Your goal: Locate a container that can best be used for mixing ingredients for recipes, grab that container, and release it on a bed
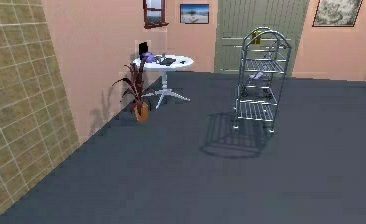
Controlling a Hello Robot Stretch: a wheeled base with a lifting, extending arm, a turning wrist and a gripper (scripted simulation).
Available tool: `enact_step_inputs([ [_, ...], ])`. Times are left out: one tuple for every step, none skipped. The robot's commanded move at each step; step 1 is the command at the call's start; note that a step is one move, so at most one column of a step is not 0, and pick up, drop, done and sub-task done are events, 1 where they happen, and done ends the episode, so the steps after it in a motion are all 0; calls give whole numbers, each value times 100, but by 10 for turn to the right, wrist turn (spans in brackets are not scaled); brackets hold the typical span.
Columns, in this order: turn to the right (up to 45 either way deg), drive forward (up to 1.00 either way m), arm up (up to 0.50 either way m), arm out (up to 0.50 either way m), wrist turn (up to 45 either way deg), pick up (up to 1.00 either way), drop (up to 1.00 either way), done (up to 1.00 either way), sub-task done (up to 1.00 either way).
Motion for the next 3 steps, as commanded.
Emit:
enact_step_inputs([
  [0, 0, 38, 0, 0, 0, 0, 0, 0],
  [0, 0, 0, 28, 0, 0, 0, 0, 0],
  [0, 0, 0, 0, 450, 0, 0, 0, 0],
])
